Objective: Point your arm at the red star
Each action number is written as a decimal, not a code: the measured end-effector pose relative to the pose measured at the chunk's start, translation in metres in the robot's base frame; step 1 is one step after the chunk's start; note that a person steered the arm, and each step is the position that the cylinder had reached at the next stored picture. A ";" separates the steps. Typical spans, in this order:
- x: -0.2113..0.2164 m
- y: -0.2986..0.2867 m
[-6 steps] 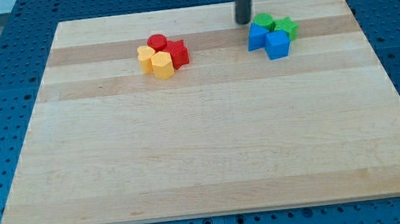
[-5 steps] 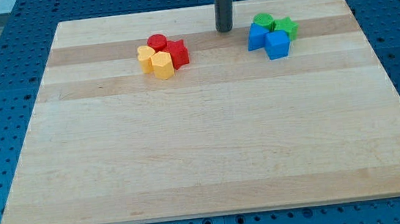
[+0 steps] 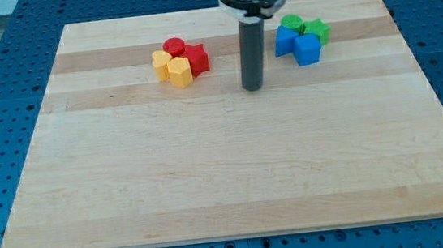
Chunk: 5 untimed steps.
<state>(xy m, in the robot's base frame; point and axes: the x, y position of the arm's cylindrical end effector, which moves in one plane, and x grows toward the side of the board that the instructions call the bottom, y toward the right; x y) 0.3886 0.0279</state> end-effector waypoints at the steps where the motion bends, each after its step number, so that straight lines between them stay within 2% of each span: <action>1: -0.024 -0.020; 5: -0.026 -0.064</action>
